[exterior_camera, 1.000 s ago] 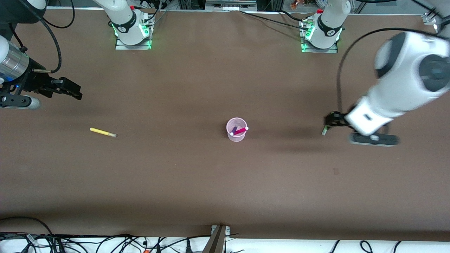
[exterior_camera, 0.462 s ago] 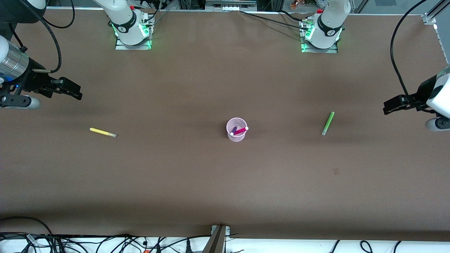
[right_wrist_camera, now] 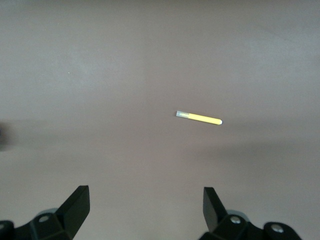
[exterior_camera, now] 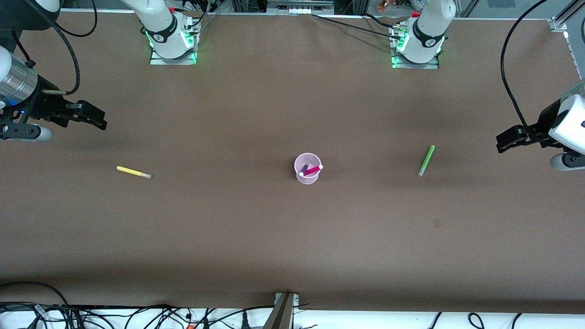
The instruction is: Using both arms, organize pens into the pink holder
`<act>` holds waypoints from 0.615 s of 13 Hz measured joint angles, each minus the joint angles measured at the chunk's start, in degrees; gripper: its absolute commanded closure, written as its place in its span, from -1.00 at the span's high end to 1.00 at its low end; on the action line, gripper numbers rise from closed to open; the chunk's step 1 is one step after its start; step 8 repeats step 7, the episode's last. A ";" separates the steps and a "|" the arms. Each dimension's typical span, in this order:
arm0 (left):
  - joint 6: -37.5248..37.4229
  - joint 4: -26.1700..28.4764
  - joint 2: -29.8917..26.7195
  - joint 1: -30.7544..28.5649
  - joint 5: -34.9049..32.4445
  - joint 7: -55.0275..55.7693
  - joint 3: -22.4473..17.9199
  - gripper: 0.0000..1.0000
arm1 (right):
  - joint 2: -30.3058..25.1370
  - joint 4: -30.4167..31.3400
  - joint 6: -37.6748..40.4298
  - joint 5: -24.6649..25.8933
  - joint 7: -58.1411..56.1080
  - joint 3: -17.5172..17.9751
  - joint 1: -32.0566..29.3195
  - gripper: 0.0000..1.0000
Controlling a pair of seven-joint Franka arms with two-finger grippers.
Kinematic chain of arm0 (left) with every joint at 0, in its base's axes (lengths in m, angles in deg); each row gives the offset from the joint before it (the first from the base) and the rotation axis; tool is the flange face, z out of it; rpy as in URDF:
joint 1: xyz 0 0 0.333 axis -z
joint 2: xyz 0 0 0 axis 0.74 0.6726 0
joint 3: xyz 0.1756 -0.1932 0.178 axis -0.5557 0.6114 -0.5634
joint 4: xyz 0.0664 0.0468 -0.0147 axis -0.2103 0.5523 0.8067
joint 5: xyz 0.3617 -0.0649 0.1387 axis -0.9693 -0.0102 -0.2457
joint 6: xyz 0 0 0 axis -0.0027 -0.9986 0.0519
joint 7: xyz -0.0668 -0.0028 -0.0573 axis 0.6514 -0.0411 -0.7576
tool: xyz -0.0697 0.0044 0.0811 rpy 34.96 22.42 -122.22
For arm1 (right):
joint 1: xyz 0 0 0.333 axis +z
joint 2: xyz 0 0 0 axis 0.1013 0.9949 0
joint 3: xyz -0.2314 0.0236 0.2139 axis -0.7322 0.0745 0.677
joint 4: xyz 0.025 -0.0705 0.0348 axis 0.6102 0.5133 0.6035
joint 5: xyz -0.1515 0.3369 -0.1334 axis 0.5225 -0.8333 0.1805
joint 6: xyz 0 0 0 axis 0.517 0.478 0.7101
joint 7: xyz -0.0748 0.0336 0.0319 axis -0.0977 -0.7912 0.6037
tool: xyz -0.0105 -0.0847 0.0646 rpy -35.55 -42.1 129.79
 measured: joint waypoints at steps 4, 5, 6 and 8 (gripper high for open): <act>6.03 17.22 -12.78 3.05 1.85 -3.49 -5.11 1.00 | 0.00 0.00 0.00 0.00 0.00 0.00 0.01 1.00; 5.67 18.92 -14.24 3.30 1.85 -4.22 -5.10 1.00 | 0.00 -0.01 0.00 0.00 0.00 0.00 0.01 1.00; 4.95 19.46 -14.71 3.49 1.85 -5.23 -5.10 1.00 | 0.00 0.00 0.00 0.00 0.00 0.00 0.01 1.00; 4.57 19.47 -14.64 3.56 1.85 -5.80 -5.10 1.00 | 0.00 -0.01 0.00 0.00 0.00 0.00 0.01 1.00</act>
